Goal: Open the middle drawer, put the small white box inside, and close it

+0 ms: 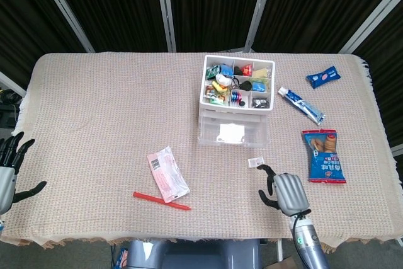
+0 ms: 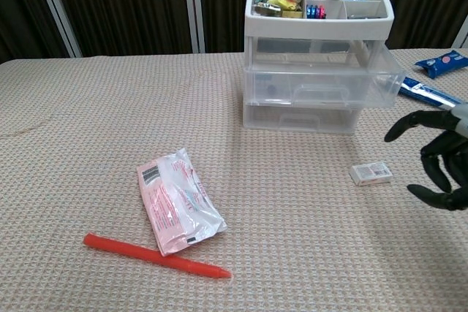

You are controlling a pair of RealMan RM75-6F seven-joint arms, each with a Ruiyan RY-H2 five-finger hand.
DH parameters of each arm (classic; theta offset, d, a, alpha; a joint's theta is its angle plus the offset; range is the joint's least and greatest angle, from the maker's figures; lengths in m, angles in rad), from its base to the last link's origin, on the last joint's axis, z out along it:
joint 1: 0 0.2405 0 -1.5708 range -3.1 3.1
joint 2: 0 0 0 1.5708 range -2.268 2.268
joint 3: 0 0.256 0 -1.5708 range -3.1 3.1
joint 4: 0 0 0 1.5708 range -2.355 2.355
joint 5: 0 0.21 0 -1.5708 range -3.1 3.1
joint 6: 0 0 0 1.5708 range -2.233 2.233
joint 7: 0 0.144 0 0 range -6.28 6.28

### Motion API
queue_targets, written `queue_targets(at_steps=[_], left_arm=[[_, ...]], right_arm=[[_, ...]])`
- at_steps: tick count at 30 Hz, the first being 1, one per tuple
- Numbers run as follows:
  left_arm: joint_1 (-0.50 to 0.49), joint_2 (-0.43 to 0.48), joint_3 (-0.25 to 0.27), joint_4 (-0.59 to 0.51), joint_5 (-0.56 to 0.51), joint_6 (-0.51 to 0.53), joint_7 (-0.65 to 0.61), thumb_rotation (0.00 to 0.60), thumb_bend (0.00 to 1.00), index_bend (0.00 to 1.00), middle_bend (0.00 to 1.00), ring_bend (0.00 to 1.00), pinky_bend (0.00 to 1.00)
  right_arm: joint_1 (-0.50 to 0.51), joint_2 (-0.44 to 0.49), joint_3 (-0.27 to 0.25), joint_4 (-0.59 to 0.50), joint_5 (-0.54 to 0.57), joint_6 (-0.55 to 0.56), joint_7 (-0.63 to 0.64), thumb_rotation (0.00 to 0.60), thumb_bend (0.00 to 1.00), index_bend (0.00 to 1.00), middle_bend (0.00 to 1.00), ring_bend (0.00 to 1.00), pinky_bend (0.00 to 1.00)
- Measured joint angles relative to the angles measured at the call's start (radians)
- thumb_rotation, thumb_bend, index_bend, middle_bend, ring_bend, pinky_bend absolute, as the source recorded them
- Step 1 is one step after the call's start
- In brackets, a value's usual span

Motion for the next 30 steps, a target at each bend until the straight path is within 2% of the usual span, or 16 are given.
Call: queue_targets(at_steps=[11,22,30], left_arm=[[-0.001,0.001,0.0,0.001,0.0,-0.002,-0.004,0.6,0.06,0.12,0.0,0.0,0.0],[-0.002,0.001,0.0,-0.002,-0.003,-0.006,-0.003,0.6,0.06,0.12,0.0,0.0,0.0],[-0.003,0.002,0.0,-0.006,-0.007,-0.011,-0.001,0.6,0.06,0.12,0.0,0.0,0.0]], right_arm=[[0.033,-0.148,0.071,0.13,0.119,-0.058,-0.068,0.6,0.27,0.24,0.73,0.73,0.57],[0.07,-0.221,0.15,0.206,0.24,-0.103,-0.106,0.6,0.3,0.21,0.74,0.73,0.57],[0.096,-0.252,0.184,0.263,0.3,-0.124,-0.133,0.6,0.32,0.21,0.74,0.73,0.57]])
